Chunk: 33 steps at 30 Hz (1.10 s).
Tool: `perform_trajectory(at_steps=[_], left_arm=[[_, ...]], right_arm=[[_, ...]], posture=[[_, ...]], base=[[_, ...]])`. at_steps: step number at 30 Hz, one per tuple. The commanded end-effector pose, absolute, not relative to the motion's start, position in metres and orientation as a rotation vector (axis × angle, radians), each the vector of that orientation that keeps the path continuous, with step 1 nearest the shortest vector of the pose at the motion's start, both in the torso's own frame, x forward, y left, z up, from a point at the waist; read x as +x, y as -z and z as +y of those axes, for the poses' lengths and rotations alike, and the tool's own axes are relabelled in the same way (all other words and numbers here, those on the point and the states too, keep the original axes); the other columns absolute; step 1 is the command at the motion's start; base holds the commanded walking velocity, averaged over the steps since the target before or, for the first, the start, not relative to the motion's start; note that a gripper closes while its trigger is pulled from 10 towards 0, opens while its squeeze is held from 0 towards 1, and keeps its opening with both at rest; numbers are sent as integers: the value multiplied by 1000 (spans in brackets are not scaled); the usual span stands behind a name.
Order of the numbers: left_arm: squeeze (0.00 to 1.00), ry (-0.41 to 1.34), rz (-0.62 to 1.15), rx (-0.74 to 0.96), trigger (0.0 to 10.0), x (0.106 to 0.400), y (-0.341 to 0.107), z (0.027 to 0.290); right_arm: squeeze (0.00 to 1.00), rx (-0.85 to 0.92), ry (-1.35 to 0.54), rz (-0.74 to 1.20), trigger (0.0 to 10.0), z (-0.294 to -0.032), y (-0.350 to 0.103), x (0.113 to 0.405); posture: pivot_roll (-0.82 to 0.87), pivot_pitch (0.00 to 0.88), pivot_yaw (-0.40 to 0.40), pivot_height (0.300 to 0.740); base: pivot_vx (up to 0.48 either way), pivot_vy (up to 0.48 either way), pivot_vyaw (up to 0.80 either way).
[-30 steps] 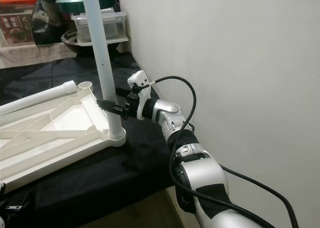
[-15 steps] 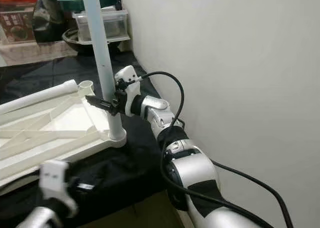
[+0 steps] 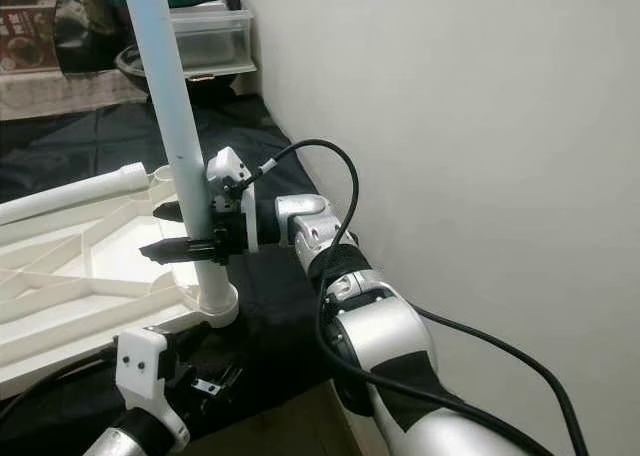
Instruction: Building children table
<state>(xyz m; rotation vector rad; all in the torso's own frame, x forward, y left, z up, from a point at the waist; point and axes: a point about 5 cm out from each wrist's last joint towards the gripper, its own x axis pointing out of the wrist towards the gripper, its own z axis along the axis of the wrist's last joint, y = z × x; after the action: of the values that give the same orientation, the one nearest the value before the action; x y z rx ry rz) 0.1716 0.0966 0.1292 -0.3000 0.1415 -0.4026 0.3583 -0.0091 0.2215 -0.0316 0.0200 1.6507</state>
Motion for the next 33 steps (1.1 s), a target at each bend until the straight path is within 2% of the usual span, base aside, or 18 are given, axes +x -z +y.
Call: perform_trajectory(at_steps=[1,2,3,5,13,14,15,17,19,20,21,24,28,29,30,31,32,33], left_arm=[[0,403,142,-302,10000,170,-130,97],[0,401,142,-302,10000,170,-130,96],[0,394,144,-294,10000,170,-129,96],[0,388,145,-288,10000,170,-129,95],[0,358,150,-264,10000,173,-125,99],[0,345,152,-255,10000,175,-124,101],[0,324,154,-239,10000,177,-123,104],[0,324,154,-239,10000,177,-123,104],[0,308,151,-230,10000,180,-122,107],[0,308,151,-230,10000,180,-122,107],[0,301,152,-223,10000,182,-121,107],[0,297,152,-216,10000,183,-121,107],[0,304,151,-212,10000,184,-121,106],[0,306,149,-209,10000,185,-122,106],[0,306,149,-209,10000,185,-122,106],[0,306,149,-207,10000,185,-122,107],[0,306,149,-207,10000,185,-122,107],[0,305,150,-205,10000,185,-122,107]], right_arm=[[0,-75,-1651,11,2471,-2,-223,357],[0,-81,-1635,6,2471,-1,-223,358],[0,-83,-1569,0,0,2,-221,360],[0,-82,-1534,-1,0,3,-219,361],[0,0,-1068,13,0,0,-211,380],[0,40,-880,42,0,-8,-208,389],[0,60,-547,84,0,-29,-201,401],[0,60,-547,84,0,-29,-201,401],[0,70,-125,137,0,-69,-189,409],[0,70,-125,137,0,-69,-189,409],[0,100,60,157,0,-85,-184,409],[0,146,204,180,0,-94,-179,407],[0,190,207,191,0,-86,-178,406],[0,229,140,155,2471,-72,-185,406],[0,229,140,155,2471,-72,-185,406],[0,253,81,127,10000,-64,-190,406],[0,253,81,127,10000,-64,-190,406],[1000,258,-1,64,10000,-57,-197,406]], posture=[[55,19,-72,740],[55,19,-72,740],[55,19,-72,740],[55,19,-72,740],[46,7,-61,740],[43,7,-58,740],[38,5,-54,740],[38,5,-54,740],[33,1,-52,740],[33,1,-52,740],[35,0,-53,740],[36,0,-51,740],[40,0,-48,740],[40,0,-48,740],[40,0,-48,740],[39,0,-44,740],[39,0,-44,740],[39,0,-42,740]], base=[[0,0,0],[0,0,0],[0,0,0],[0,0,0],[0,0,0],[0,0,0],[0,0,0],[0,0,0],[0,0,0],[0,0,0],[0,0,0],[0,0,0],[0,0,0],[0,0,0],[0,0,0],[0,0,0],[0,0,0],[0,0,0]])
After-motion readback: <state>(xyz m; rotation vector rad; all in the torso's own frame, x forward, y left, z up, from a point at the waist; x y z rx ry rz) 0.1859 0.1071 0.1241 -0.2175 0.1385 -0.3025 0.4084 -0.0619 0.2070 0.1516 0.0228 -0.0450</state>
